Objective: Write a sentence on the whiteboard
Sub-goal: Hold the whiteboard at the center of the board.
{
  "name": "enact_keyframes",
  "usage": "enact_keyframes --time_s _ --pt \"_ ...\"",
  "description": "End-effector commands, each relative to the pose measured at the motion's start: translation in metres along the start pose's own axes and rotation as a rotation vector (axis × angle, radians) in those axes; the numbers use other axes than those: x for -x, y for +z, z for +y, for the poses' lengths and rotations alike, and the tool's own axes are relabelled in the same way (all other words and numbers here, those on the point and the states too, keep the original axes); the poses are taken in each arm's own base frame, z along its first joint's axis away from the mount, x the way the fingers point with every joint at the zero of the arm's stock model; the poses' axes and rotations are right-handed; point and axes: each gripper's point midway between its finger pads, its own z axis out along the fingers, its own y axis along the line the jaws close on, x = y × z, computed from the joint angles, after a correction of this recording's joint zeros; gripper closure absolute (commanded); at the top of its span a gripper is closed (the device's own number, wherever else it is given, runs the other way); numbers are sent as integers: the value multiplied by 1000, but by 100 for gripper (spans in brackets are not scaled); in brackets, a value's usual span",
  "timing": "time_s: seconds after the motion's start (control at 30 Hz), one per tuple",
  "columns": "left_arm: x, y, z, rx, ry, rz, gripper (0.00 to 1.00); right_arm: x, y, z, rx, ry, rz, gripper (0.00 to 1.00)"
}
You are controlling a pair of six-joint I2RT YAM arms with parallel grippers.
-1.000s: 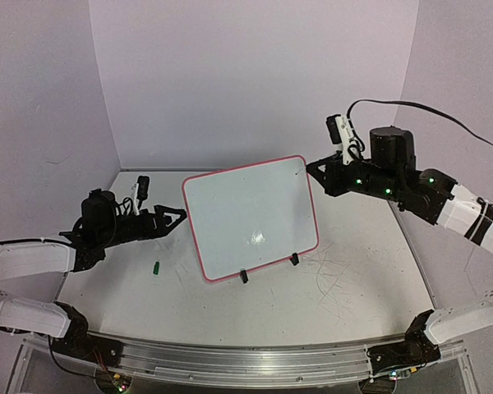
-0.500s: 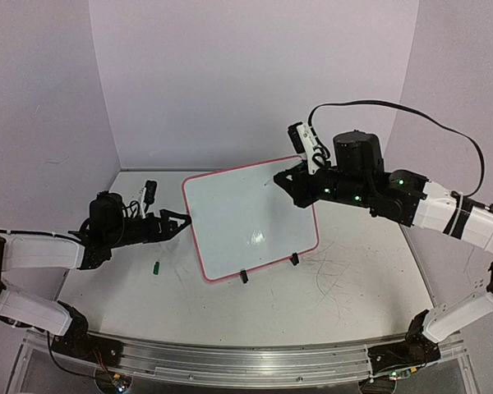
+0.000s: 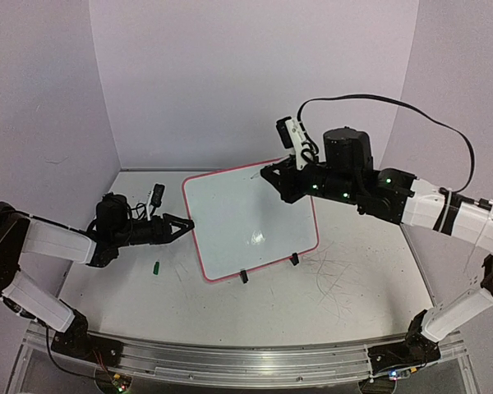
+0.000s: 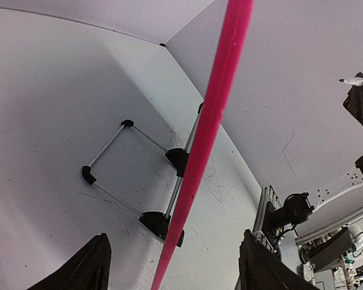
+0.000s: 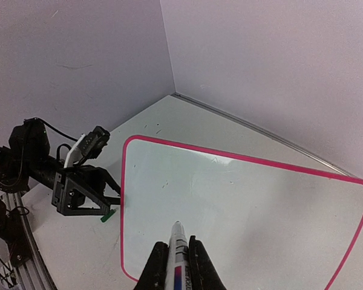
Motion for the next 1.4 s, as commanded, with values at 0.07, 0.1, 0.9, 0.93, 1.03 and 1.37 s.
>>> enact_keyframes --time_s 0.07,0.1,0.9,0.93,1.03,1.37 --pt "32 10 -24 -107 116 -48 41 20 28 35 69 -59 -56 100" --pt "33 12 -23 -104 119 -49 44 18 32 39 73 -70 -50 100" --pt "21 30 -9 -157 256 31 90 9 57 63 109 -158 -69 100" --pt "20 30 -9 -159 257 34 91 10 57 63 110 -158 -71 100" --pt "18 31 -8 -162 256 41 95 10 58 65 116 -164 -72 100" --pt "30 22 -12 -134 239 -5 63 12 55 65 120 -178 -76 100"
